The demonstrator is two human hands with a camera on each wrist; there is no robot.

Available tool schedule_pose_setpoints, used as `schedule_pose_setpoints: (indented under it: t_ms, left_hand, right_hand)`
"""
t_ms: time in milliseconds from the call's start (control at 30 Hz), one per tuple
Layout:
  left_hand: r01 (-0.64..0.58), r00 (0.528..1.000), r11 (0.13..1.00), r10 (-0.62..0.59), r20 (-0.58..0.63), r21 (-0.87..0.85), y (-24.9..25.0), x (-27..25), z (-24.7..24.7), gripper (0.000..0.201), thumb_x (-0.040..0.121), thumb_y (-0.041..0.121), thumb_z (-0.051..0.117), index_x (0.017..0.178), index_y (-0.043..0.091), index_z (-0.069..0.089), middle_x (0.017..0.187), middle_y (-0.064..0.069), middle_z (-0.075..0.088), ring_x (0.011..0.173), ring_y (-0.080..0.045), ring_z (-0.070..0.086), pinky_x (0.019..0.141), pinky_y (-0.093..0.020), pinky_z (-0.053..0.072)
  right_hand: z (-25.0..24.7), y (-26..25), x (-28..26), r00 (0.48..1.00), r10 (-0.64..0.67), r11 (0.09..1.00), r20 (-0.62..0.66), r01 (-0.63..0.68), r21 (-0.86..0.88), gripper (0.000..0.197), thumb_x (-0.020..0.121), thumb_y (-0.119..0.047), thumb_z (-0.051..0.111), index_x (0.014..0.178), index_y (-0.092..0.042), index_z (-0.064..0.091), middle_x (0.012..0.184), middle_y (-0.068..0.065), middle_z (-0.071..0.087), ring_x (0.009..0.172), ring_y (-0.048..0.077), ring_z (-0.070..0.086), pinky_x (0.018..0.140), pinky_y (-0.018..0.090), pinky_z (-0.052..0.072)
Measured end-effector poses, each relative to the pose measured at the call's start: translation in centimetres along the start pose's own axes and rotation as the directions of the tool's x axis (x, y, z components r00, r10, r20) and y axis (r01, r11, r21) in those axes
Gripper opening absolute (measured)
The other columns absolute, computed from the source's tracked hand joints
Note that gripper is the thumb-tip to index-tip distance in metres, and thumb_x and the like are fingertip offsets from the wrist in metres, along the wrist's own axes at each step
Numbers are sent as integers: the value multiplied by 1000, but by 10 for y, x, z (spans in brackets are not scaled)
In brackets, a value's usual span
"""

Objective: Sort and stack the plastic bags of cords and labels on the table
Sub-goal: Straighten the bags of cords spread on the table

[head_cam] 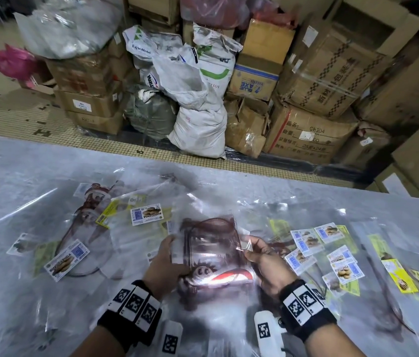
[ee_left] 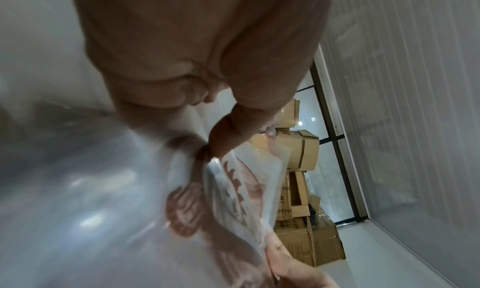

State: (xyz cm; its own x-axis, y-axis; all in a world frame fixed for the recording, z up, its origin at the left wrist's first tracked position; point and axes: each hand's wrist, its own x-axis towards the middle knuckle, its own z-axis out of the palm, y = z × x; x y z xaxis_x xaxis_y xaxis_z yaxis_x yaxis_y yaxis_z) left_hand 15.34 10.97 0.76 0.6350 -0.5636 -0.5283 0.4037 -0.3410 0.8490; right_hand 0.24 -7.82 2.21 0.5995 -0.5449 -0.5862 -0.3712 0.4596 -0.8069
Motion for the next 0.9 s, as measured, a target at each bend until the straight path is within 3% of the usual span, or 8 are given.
schedule_pose_setpoints:
  t_ms: [133, 200, 267, 333, 400, 533, 700, 900]
  left_hand:
    - [61, 998, 977, -61, 7, -205, 7, -4, 1, 51, 72, -16, 67, 108, 16, 50, 97, -27, 65, 67, -35, 62, 46, -32, 52]
    - [68, 997, 957, -74, -9, -281, 11, -5, 0, 51, 56, 8, 80, 103, 1, 62, 95, -28, 69, 76, -41, 66, 64, -41, 56]
    - [57, 998, 957, -51, 27, -284, 14, -8, 0, 53, 49, 18, 79, 95, -7, 71, 95, -27, 72, 87, -41, 69, 85, -50, 53]
    - [97, 995, 950, -85, 53, -296, 14, -7, -3, 38, 63, 17, 77, 92, -7, 73, 94, -24, 72, 87, -38, 69, 82, -46, 53]
    - [133, 991, 938, -115, 73, -321, 14, -5, -4, 26, 81, 9, 66, 99, -9, 70, 95, -24, 72, 83, -36, 68, 79, -42, 52]
    - [77, 997, 957, -70, 37, -281, 10, -1, -4, 30, 89, -3, 54, 114, 12, 61, 82, -16, 72, 67, -29, 66, 60, -34, 53]
    - [36, 991, 966, -1, 136, -257, 16, -10, 0, 50, 86, -17, 49, 114, 25, 55, 91, -18, 74, 77, -33, 71, 61, -39, 57]
    - [8, 991, 930, 43, 130, -369, 17, -14, -7, 64, 79, -1, 61, 136, 27, 49, 103, -19, 72, 85, -38, 70, 55, -35, 54]
  right_hand:
    - [5, -3, 0, 997, -6, 990, -83, -6, -140, 39, 99, 6, 42, 127, -16, 61, 120, -1, 60, 96, 11, 58, 66, 18, 46]
    - [3, 0, 4, 992, 3, 987, -129, -24, -159, 31, 99, 3, 46, 122, -9, 63, 115, 4, 62, 90, 10, 60, 70, 20, 48]
    - [2, 1, 3, 990, 19, 986, -142, -42, -160, 21, 98, 3, 48, 109, -2, 65, 94, 11, 65, 56, 1, 59, 52, 15, 47]
    - [1, 0, 0, 990, 46, 982, -135, -70, -178, 17, 97, 5, 48, 103, -1, 63, 85, 20, 62, 39, 4, 50, 41, 15, 41]
    - [4, -2, 1, 996, 45, 990, -74, -54, -130, 28, 96, 7, 48, 116, -4, 64, 111, 27, 66, 69, 24, 62, 68, 34, 56]
    - [8, 2, 3, 994, 45, 997, -99, -52, -63, 37, 94, 3, 49, 120, -15, 68, 120, 18, 69, 104, 53, 57, 105, 64, 37]
    - [9, -1, -5, 973, 227, 967, 46, -231, 110, 22, 94, -22, 58, 102, -2, 64, 93, 23, 67, 79, 34, 66, 83, 49, 52]
    - [15, 0, -7, 990, 100, 985, 101, -113, 129, 46, 82, -3, 68, 126, -7, 56, 118, 24, 68, 96, 38, 69, 67, 40, 61]
